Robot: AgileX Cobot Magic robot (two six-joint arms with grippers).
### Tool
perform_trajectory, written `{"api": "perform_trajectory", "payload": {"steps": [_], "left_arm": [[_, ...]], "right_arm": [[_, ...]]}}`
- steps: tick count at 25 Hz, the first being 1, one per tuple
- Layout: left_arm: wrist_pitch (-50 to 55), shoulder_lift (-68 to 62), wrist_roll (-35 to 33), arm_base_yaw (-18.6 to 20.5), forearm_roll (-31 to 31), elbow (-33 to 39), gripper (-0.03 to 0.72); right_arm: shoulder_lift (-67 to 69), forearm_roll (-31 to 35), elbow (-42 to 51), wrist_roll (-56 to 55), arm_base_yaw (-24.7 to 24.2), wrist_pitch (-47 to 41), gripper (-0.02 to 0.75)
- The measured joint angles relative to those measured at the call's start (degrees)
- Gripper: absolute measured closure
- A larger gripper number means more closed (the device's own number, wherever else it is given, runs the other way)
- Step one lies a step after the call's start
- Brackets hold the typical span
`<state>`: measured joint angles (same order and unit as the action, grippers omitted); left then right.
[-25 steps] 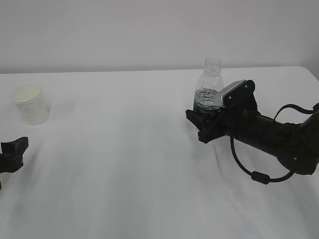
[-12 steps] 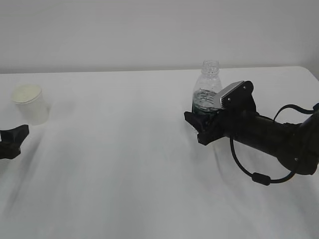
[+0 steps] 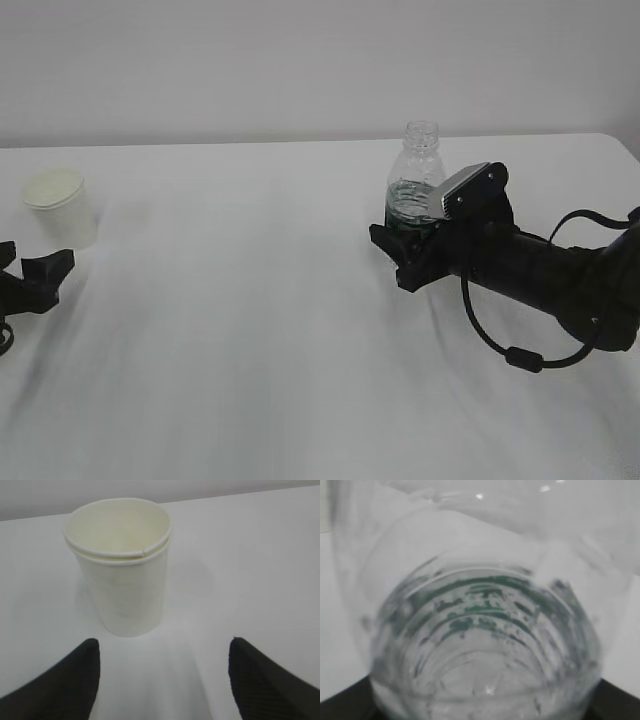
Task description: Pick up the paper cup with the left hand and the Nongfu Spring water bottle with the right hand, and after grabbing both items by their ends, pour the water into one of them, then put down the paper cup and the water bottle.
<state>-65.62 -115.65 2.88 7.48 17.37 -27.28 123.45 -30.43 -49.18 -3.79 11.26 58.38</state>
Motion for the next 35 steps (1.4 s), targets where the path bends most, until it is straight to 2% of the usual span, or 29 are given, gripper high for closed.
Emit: {"api": "perform_trajectory", "payload": {"steps": [18, 35], "left_arm": [[0.00, -7.54, 0.00, 0.08, -1.23, -8.11, 0.112], [0.00, -8.17, 0.00, 0.08, -1.31, -13.30, 0.112]], "right_arm": [[0.00, -0.09, 0.00, 0.00, 0.00, 0.00, 0.255], [0.00, -0.22, 0.00, 0.00, 0.00, 0.00, 0.256]]}}
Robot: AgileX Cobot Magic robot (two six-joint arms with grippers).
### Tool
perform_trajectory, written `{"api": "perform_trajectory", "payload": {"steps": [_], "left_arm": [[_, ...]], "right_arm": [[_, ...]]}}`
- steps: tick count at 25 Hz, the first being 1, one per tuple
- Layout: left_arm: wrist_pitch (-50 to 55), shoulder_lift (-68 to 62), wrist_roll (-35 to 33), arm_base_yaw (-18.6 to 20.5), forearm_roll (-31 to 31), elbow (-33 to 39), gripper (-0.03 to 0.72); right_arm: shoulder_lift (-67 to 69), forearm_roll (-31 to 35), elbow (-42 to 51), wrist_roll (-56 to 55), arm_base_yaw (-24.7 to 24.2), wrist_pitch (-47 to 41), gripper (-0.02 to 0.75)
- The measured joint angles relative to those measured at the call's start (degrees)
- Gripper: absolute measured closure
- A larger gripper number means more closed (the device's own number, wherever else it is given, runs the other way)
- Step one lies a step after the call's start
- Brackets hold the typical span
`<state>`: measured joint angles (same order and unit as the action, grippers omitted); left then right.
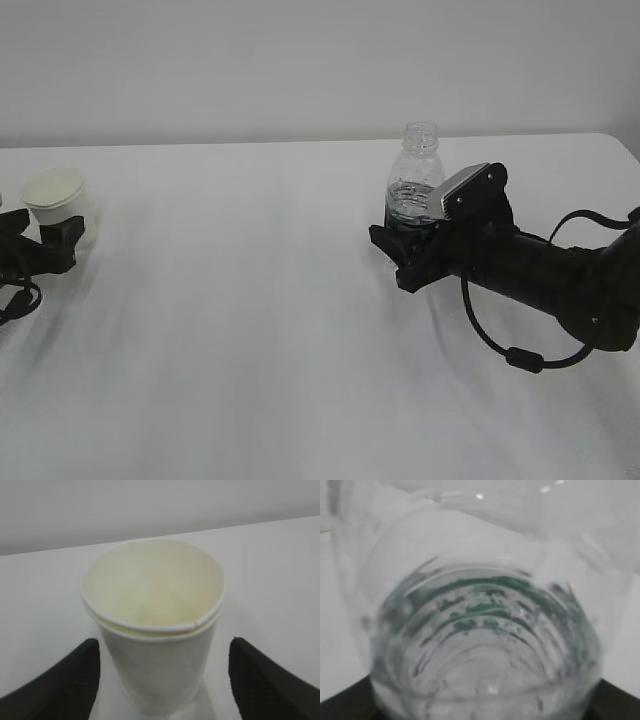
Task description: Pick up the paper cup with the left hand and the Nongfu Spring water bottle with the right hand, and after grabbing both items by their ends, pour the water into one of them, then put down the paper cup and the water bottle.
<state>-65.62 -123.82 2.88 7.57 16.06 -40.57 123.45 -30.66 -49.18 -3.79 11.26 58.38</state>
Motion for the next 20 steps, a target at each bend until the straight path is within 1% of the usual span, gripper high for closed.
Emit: {"api": "perform_trajectory", "payload": {"steps": [8, 20], "left_arm": [[0.00, 0.00, 0.00, 0.00, -2.24, -0.54, 0.111], [0.00, -2.77, 0.00, 0.00, -2.50, -0.54, 0.109]], "right_arm": [[0.00, 0.00, 0.00, 0.00, 0.00, 0.00, 0.256], [0.00, -0.13, 0.00, 0.10, 0.00, -0.10, 0.256]]}}
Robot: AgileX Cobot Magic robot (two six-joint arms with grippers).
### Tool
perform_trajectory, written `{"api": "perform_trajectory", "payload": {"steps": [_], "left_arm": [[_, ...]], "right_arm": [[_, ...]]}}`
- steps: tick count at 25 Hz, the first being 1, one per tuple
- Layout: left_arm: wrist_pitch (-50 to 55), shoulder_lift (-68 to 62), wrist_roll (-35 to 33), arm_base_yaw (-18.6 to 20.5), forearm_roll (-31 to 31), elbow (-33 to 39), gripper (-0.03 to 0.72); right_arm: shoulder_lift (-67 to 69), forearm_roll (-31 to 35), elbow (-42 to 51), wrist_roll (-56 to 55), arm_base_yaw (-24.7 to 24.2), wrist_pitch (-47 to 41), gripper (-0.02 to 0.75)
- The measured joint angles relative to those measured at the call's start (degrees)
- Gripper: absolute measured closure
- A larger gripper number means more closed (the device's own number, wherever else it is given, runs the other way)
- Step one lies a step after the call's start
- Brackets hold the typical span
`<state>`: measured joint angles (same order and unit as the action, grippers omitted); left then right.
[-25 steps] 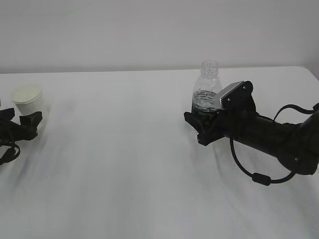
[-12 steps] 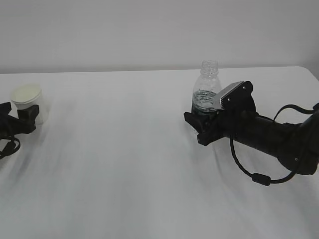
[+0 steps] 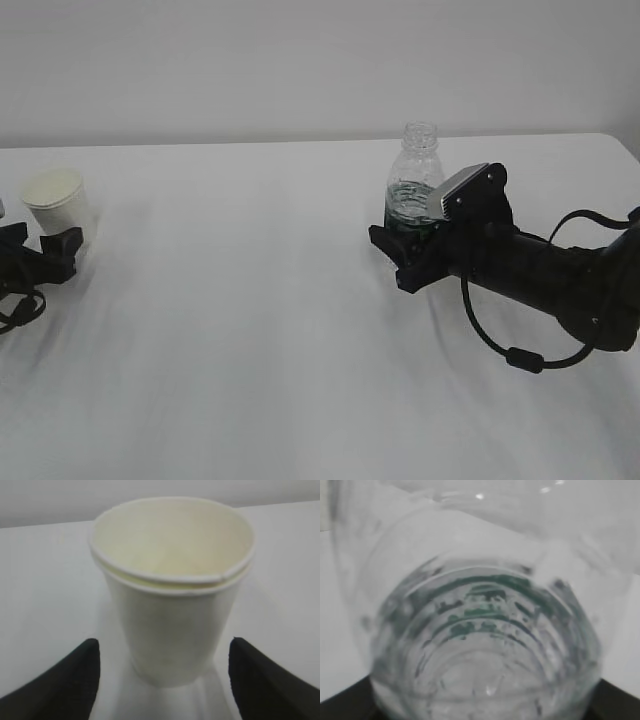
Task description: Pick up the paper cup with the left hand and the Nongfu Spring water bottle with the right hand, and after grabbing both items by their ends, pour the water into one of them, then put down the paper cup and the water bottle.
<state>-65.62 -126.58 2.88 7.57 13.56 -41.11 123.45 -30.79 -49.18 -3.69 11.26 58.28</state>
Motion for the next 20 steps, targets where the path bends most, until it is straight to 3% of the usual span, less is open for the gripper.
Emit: {"api": "perform_trajectory", "payload": {"steps": [20], "left_arm": [[0.00, -2.38, 2.09, 0.00, 1.84, -6.83, 0.106]], "right_arm": [[0.00, -1.26, 0.00, 0.00, 0.00, 0.00, 0.259]]}}
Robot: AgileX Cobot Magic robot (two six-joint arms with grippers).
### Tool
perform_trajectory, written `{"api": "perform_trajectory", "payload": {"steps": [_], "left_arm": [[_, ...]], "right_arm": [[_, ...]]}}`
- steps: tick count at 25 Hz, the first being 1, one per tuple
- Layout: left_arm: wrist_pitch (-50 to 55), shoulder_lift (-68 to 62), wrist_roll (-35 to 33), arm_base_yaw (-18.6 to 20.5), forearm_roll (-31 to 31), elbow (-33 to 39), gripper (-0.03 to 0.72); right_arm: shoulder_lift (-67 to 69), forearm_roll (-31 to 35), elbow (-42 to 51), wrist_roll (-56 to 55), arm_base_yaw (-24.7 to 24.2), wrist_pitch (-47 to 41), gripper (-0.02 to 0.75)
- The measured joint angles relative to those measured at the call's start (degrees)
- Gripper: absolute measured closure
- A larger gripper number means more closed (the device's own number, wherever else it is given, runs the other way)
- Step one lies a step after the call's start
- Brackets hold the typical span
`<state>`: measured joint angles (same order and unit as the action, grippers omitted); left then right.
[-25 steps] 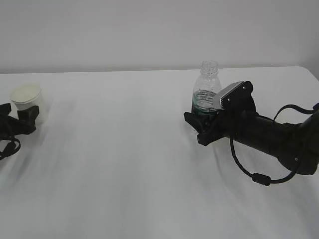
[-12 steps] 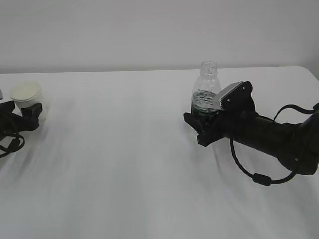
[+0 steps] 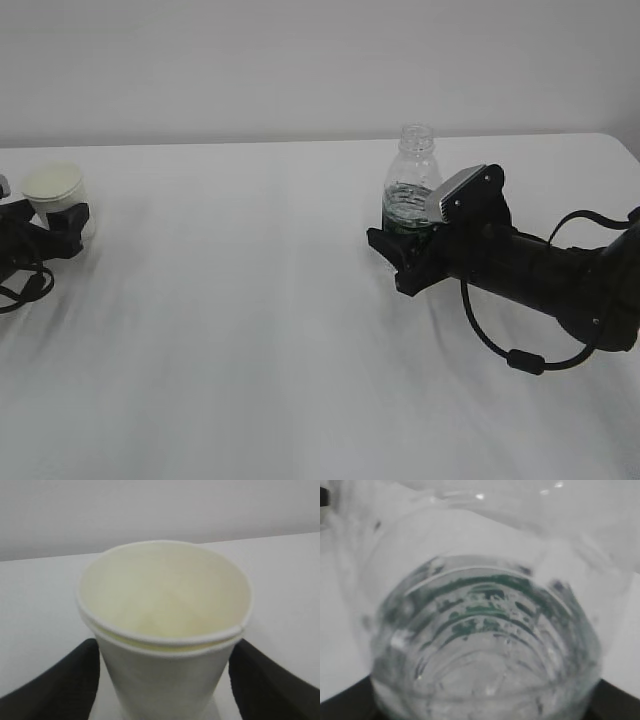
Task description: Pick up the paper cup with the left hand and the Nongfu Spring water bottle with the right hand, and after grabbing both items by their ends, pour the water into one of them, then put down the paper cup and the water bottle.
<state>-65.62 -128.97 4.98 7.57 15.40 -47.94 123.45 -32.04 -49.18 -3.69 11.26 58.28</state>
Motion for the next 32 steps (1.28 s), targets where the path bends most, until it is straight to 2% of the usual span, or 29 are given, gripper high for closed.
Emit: {"api": "perform_trajectory", "payload": {"steps": [22, 27, 32], "left_arm": [[2.07, -3.54, 1.09, 0.00, 1.22, -7.72, 0.107], [2.18, -3.54, 1.17, 0.00, 1.22, -7.83, 0.130], [2.18, -3.54, 1.17, 0.00, 1.22, -7.83, 0.188]], "right_arm": [[0.00, -0.34, 0.00, -0.11, 0.00, -0.72, 0.260], [0.00, -0.42, 0.00, -0.11, 0.00, -0.94, 0.260], [0.00, -0.55, 0.00, -0.11, 0.00, -1.14, 0.260]]}}
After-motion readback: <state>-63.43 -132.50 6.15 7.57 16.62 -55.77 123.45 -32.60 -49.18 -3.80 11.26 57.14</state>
